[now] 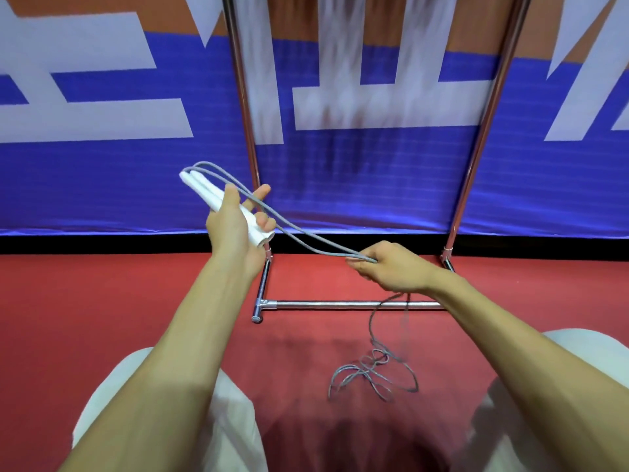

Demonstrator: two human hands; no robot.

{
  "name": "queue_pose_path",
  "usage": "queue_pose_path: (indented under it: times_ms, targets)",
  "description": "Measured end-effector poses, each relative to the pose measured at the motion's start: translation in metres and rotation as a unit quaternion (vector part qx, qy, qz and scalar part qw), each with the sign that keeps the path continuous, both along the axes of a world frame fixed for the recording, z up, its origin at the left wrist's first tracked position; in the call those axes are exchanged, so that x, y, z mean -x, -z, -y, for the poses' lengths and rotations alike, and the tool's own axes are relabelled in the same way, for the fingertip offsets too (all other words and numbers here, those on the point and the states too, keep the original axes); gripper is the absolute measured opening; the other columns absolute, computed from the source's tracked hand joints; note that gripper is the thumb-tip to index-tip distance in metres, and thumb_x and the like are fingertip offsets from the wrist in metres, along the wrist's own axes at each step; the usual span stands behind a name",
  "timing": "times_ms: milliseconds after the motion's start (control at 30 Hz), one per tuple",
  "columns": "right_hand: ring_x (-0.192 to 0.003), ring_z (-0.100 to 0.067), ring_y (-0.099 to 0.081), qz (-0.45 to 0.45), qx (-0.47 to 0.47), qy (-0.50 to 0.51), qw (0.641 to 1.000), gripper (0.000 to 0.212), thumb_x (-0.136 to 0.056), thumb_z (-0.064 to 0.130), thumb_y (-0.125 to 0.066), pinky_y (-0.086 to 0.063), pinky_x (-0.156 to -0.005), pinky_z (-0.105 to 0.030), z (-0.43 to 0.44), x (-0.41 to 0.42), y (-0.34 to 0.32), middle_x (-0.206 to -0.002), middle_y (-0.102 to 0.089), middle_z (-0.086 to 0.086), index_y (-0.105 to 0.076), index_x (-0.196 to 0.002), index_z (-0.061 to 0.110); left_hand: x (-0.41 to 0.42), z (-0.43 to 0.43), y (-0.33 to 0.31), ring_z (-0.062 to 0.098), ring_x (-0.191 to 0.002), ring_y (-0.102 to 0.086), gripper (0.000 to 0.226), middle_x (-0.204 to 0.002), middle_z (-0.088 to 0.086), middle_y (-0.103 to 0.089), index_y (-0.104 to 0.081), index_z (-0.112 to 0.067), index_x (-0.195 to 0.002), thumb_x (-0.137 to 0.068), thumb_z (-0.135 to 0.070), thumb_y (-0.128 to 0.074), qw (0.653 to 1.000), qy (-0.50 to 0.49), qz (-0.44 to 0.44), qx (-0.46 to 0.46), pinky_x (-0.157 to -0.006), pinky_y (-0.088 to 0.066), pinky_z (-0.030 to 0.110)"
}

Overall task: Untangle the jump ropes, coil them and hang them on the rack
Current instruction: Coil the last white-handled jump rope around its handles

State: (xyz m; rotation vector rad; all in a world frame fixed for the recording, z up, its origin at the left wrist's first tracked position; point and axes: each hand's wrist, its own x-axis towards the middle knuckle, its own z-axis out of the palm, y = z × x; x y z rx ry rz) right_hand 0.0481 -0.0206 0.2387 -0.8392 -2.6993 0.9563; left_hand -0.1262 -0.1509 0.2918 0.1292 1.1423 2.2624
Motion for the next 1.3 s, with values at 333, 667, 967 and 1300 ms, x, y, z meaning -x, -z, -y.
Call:
queue_pose_path:
  times_ms: [333,667,967,1300]
  targets:
    - [-0.050,-0.016,-0.057,0.002,0.234,-0.116,0.965,0.012,-0.084,0.014,-0.071,-0.047,-0.056,-0.028,0.002,-0.018,-0.013,-0.059,-0.060,-0.001,-0.061,-0.087,0.008,-0.018,-0.005,0.008,0.011,-0.037,-0.025,0.013,-0.063,0.002,-0.049,-0.047,-0.011,-0.091,-0.101,-0.019,-0.049,0.925,0.156,-0.298,0.178,-0.041,-0.022,0.020]
    - [-0.048,-0.013,-0.040,-0.031,0.200,-0.093,0.975,0.038,-0.093,0.040,-0.055,-0.039,-0.054,-0.022,0.026,-0.003,-0.010,-0.055,-0.044,-0.004,-0.071,-0.086,0.007,-0.026,-0.007,0.007,0.014,-0.046,-0.040,0.026,-0.062,0.001,-0.050,-0.059,-0.004,-0.091,-0.097,-0.029,-0.053,0.863,0.095,-0.430,0.248,-0.048,-0.037,0.032]
    - [-0.049,-0.014,-0.051,-0.103,0.349,-0.087,0.927,0.046,-0.091,0.019,-0.063,-0.041,-0.053,-0.023,0.038,0.012,-0.010,-0.076,-0.062,-0.010,-0.045,-0.133,0.015,-0.035,-0.004,-0.005,0.017,-0.036,-0.035,0.019,-0.059,0.001,-0.064,-0.053,-0.009,-0.093,-0.102,-0.025,-0.047,0.879,0.141,-0.425,0.165,-0.040,-0.031,0.024]
    - [-0.042,-0.008,-0.040,-0.082,-0.012,-0.086,0.993,0.050,-0.101,0.039,-0.038,-0.036,-0.052,-0.020,0.037,0.009,-0.006,-0.049,-0.043,0.003,-0.041,-0.057,0.016,-0.028,-0.015,0.009,0.029,-0.069,-0.068,0.016,-0.068,0.006,-0.064,-0.044,-0.014,-0.087,-0.101,-0.020,-0.041,0.896,-0.005,-0.383,0.226,-0.067,-0.056,0.047]
